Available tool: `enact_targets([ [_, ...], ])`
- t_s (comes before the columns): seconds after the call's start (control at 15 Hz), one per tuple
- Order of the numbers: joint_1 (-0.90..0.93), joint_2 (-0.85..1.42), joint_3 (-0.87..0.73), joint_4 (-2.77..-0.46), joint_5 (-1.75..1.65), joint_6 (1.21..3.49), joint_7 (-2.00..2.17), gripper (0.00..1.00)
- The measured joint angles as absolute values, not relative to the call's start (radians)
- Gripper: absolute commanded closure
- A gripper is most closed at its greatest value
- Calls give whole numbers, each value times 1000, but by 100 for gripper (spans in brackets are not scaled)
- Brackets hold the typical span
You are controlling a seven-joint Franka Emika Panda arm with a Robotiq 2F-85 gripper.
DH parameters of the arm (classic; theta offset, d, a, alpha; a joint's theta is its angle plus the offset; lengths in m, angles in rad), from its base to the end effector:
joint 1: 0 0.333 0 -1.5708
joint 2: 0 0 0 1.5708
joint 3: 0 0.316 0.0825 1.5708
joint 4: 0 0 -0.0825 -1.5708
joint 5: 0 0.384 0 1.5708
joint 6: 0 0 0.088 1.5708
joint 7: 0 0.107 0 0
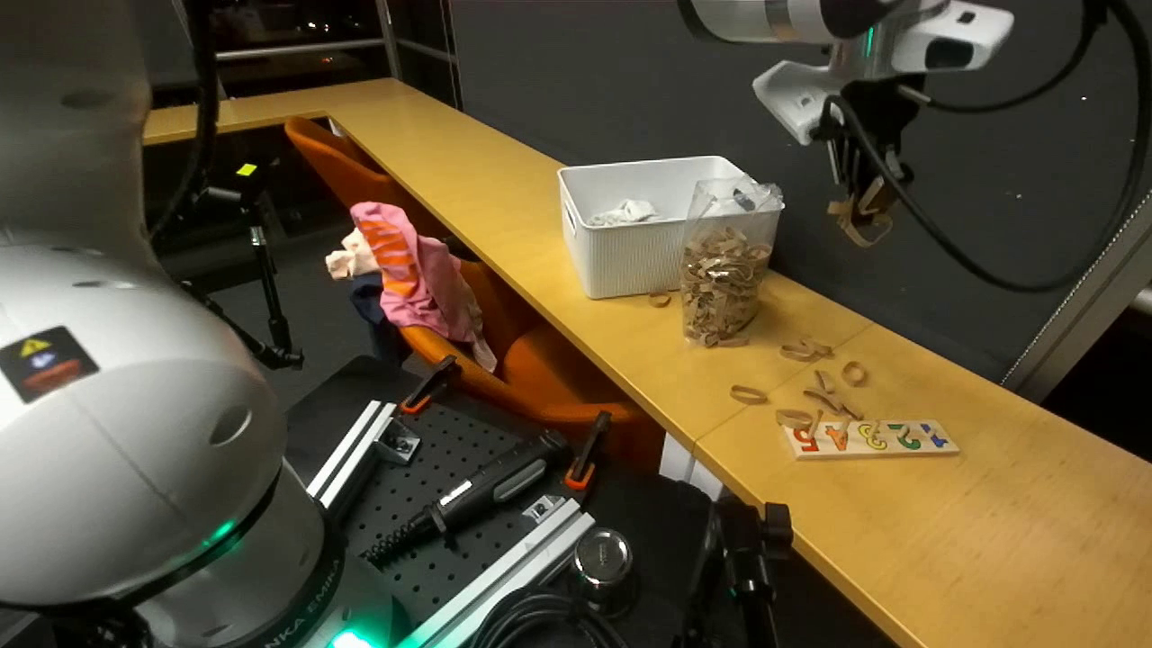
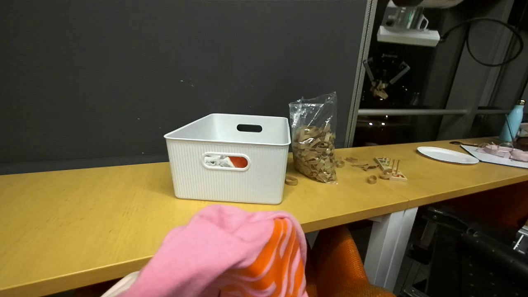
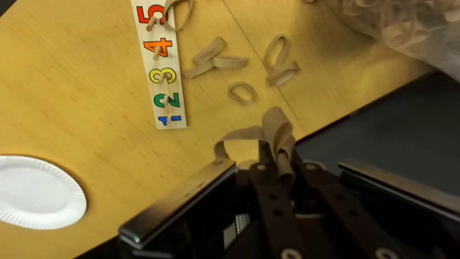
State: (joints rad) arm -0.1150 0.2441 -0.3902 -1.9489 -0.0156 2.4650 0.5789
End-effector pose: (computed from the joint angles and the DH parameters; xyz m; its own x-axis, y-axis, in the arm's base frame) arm 0.5563 -0.2937 0.3944 0.4672 -0.8337 0.2944 -0.8601 -0.5057 -0.0673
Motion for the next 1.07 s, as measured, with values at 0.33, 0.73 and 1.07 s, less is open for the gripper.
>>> enact_targets([
  [0.33, -58, 164, -303, -1939, -109, 2464, 664, 98],
  [0.73, -41, 267, -224, -1888, -110, 2467, 673, 98],
  [1.07, -40, 391, -227, -1776, -146, 2472, 672, 98],
])
